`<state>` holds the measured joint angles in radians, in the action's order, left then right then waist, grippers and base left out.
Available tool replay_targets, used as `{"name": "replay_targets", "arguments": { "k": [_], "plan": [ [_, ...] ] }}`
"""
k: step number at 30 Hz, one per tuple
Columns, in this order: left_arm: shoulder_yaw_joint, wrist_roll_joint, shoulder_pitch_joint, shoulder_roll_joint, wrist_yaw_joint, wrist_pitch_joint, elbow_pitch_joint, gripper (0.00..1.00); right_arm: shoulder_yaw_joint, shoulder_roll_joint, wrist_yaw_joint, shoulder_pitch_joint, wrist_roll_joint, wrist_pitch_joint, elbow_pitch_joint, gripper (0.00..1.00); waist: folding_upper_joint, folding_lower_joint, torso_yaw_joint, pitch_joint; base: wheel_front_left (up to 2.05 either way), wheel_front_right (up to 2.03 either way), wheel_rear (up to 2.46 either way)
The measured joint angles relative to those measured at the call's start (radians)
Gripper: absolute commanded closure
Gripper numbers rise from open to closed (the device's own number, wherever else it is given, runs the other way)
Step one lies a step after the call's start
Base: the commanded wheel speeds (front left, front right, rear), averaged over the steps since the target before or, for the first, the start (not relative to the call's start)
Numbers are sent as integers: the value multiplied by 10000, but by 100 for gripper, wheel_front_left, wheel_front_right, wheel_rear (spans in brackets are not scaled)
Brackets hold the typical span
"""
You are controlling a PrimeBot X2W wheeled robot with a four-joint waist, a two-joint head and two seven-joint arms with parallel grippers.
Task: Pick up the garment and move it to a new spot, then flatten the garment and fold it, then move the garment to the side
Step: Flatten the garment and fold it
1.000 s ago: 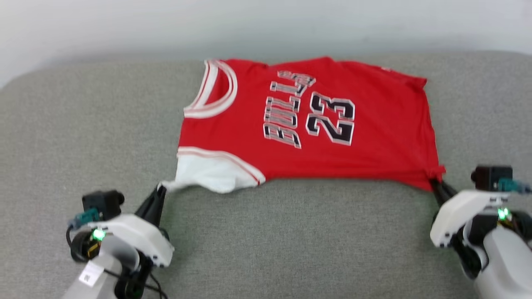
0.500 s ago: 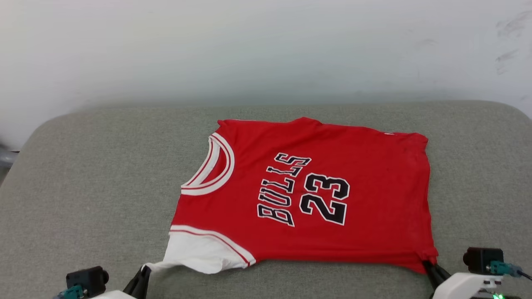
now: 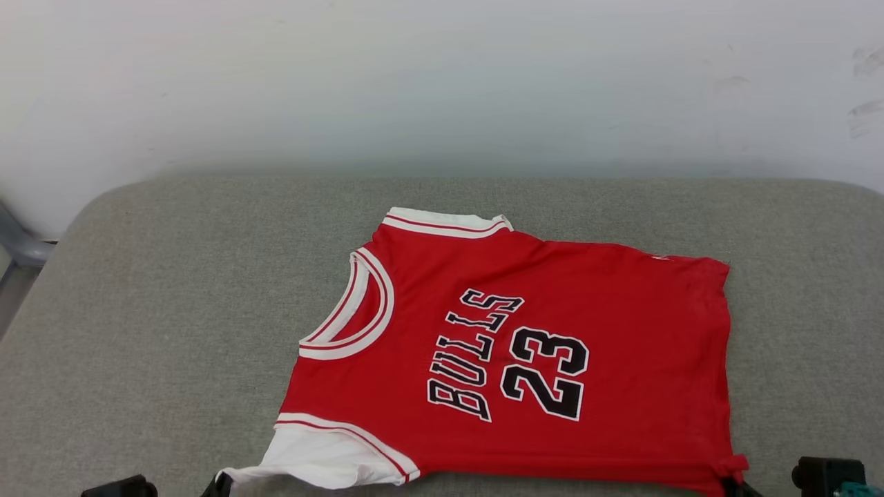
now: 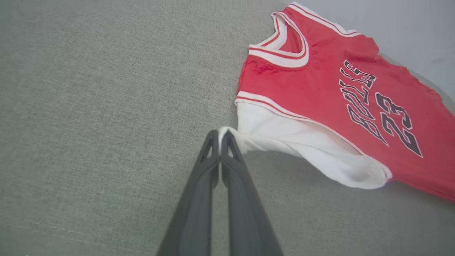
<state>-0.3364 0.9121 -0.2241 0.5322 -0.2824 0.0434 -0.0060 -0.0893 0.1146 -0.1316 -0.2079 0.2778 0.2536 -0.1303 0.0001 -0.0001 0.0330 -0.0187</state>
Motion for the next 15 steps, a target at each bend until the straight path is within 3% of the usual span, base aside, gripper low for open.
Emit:
{"name": "replay_targets", "arguments": {
  "k": [7,15],
  "plan": [
    [-201,-320,974,-6,127,-54,-690,100,-150,-25,4,310,-328,520,1022,100,0,0,18,307,0,0,0],
    [-514,-882,3810,-497,1012,290,228,100,-171,88,4,2082,-794,629,1081,100,0,3,-55,1566,0,0,0]
  ]
}}
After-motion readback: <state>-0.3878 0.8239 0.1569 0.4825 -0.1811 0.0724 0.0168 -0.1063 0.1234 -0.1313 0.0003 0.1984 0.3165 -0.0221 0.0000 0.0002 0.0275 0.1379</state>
